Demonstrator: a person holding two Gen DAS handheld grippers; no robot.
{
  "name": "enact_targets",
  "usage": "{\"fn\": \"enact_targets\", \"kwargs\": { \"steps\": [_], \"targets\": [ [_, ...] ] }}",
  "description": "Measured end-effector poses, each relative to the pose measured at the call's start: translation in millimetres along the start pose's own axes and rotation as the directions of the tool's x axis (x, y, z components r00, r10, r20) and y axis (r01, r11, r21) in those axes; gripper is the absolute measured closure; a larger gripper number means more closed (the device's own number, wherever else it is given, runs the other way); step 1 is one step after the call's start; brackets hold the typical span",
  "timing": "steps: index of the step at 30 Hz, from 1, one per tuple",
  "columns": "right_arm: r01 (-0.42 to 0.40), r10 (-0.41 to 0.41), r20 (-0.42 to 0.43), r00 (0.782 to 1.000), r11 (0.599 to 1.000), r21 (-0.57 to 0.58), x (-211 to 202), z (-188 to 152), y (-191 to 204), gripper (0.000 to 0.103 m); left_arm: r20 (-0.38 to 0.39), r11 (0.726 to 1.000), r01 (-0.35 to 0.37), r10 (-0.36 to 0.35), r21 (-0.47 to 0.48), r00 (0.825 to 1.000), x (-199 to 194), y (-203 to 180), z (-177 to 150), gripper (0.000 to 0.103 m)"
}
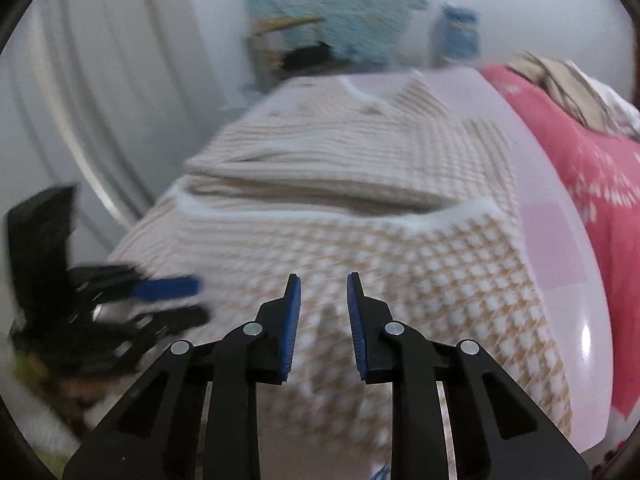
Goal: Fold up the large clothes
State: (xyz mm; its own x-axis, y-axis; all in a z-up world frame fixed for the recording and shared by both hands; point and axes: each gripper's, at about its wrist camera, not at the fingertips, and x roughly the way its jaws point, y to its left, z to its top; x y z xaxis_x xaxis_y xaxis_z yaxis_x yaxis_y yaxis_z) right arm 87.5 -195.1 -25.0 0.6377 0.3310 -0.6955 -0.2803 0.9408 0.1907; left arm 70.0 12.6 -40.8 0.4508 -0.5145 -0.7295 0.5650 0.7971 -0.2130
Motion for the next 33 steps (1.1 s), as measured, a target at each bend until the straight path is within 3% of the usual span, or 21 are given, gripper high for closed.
{"fn": "enact_targets", "kwargs": {
  "steps": [4, 11, 14, 15, 16, 19, 33],
  "targets": [
    [0.027, -0.033, -0.117, 0.993, 0.998, -0.054, 29, -22, 10, 0.081, -0.004, 1.0, 0.007, -0.007, -0.007, 1.0, 3, -3, 1, 0.069],
    [-0.037, 0.035, -0.095, 0.995, 0.999, -0.02, 22, -13, 4, 0.079, -0.005, 1.0, 0.004, -0.004, -0.01, 1.0, 4, -1, 3, 0.069],
    [-0.102, 0.097, -0.066, 0.993, 0.992, -0.08, 7, -13, 13, 0.065, -0.005, 1.0, 0.005, -0.005, -0.011, 1.0, 5, 0, 3, 0.069],
    [-0.108, 0.1, -0.068, 0.993, 0.988, -0.113, 6, -16, 17, 0.057, -0.005, 1.0, 0.006, -0.006, -0.012, 1.0, 4, 0, 3, 0.069],
    [-0.105, 0.094, -0.084, 0.992, 0.985, -0.137, 8, -19, 19, 0.056, -0.005, 1.0, 0.006, -0.007, -0.013, 1.0, 5, 0, 4, 0.069],
    [-0.047, 0.021, -0.14, 0.99, 0.981, -0.187, 29, -34, 23, 0.054, -0.007, 1.0, 0.014, -0.014, -0.019, 1.0, 5, 0, 4, 0.069],
    [-0.073, 0.056, -0.118, 0.991, 0.986, -0.15, 21, -38, 23, 0.053, -0.035, 0.999, 0.02, -0.021, -0.049, 0.999, -31, 9, -6, 0.068]
  ]
}}
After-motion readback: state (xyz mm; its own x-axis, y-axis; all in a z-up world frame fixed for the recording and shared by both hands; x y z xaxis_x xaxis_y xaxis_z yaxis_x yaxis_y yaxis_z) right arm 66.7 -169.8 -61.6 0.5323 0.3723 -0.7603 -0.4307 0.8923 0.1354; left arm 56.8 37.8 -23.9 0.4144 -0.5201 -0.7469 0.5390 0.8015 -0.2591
